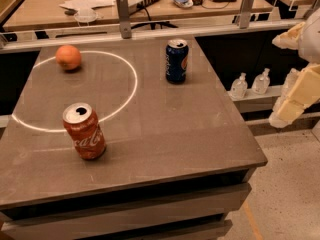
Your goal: Pick pepsi can
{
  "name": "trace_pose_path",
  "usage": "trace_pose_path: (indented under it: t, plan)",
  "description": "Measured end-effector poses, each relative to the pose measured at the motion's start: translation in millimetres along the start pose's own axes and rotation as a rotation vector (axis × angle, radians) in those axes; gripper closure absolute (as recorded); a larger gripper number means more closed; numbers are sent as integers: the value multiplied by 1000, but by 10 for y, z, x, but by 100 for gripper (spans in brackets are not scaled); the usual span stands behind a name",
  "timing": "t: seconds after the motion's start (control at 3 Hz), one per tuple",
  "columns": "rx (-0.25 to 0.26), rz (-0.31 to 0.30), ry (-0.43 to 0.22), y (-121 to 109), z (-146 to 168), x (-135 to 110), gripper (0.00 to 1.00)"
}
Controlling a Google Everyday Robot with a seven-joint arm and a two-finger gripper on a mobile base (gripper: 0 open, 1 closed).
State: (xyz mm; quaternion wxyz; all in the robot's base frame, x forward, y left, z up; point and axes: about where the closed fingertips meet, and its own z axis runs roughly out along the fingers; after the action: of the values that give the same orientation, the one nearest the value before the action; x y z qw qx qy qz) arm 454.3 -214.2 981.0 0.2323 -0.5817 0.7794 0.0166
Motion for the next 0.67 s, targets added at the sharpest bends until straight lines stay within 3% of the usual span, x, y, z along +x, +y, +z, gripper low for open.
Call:
trace_pose_path:
  t: [0.33, 0.67]
  plan:
    - [36, 57, -217, -390, 170, 64, 0]
    - [31, 134, -447, -721, 448, -145, 0]
